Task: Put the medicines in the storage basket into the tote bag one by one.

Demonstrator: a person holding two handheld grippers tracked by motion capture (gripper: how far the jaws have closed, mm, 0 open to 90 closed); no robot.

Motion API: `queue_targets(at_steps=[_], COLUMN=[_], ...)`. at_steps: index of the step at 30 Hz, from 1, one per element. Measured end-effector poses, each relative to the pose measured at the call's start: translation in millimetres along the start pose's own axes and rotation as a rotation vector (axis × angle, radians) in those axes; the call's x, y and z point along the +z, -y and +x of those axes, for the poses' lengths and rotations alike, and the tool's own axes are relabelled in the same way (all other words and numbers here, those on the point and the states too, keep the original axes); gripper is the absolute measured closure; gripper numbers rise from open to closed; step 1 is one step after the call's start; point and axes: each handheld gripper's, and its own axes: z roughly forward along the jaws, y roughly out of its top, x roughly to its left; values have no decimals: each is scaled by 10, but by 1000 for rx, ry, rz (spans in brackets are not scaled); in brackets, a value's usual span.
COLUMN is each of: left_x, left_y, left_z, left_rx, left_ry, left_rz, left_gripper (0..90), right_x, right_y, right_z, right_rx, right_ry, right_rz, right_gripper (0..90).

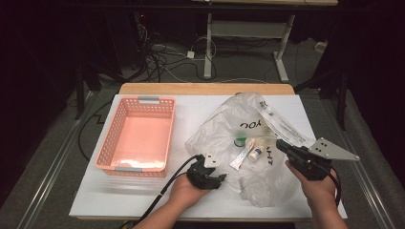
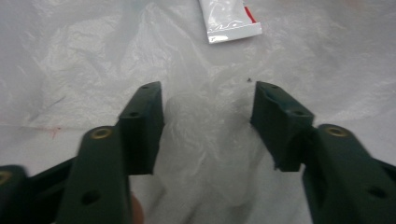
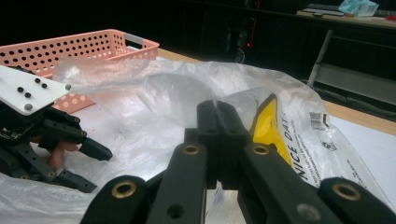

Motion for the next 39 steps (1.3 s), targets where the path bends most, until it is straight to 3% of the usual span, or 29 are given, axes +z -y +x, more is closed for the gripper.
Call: queue_targets(at_steps=[9,18,23,28,39], left_x=[-13,-16,-31,-109,-287], left_y=[14,20,30,79,128], left_z=[32,16,41,45,38], left_rx=[-32,-12,-26,-35,-57], left_ry=[-6,2,26,14,-36], left_rz=[-16,-19,-32,-116,-283], left_gripper=[672,866,884,885,886], right_x=[30,24,46,95,118], right_y=[31,37,54,85,93], right_z=[24,25,52,116,161], right_rx=[-7,-4,-8,-33,-35], right_ry=[-7,-1,-9,-15,-27], right_rz=[17,18,26,18,4], right_gripper=[900,900,900,900,900])
